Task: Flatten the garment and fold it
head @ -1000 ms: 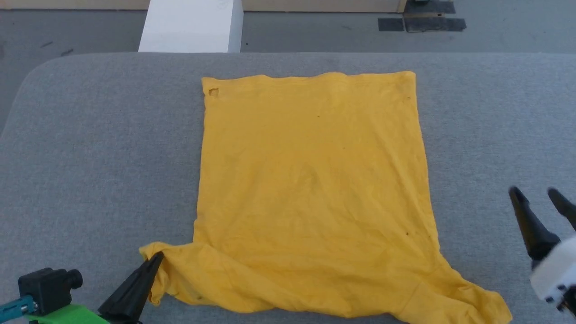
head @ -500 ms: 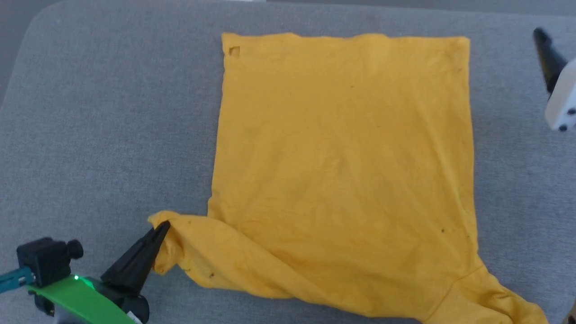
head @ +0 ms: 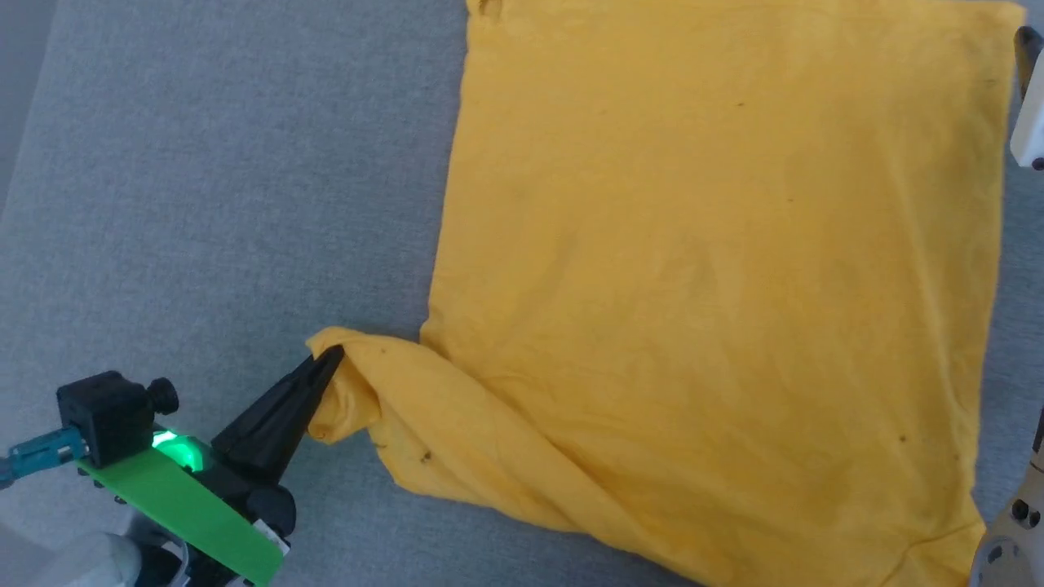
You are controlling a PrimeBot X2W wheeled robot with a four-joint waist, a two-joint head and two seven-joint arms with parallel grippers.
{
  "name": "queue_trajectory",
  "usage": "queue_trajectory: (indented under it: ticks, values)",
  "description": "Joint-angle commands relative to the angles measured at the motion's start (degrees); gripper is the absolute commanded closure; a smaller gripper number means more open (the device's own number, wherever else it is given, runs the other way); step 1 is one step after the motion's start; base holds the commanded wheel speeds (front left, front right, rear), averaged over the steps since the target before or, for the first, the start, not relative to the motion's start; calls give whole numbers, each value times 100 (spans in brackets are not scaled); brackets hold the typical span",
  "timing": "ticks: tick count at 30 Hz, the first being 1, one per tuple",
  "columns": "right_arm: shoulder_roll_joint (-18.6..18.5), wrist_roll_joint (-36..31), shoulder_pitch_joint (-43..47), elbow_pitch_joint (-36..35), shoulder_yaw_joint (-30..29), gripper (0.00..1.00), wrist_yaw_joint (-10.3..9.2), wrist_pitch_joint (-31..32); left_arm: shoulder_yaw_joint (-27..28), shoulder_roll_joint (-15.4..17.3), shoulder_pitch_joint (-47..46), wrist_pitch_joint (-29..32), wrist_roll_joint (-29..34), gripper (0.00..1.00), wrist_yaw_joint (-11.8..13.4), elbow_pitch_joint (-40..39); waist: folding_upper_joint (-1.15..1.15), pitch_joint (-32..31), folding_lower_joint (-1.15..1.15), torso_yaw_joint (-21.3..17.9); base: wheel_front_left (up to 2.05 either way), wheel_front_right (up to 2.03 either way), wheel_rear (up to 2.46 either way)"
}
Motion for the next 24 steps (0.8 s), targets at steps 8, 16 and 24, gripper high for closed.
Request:
queue_trajectory:
  ticks: [8, 16, 24]
  values:
    - [149, -399, -146, 178, -419, 0, -8, 49, -174, -161, -386, -2, 60, 100, -145, 297, 0, 446, -1, 581, 0, 0, 0]
    - [348, -715, -284, 210, -717, 100, -8, -75, -209, -113, -508, -55, 39, 100, -186, 372, 0, 430, -1, 538, 0, 0, 0]
    - [422, -533, -64, 210, -736, 100, -8, -465, -185, -91, -425, -105, -5, 100, -123, 389, 0, -14, -1, 258, 0, 0, 0]
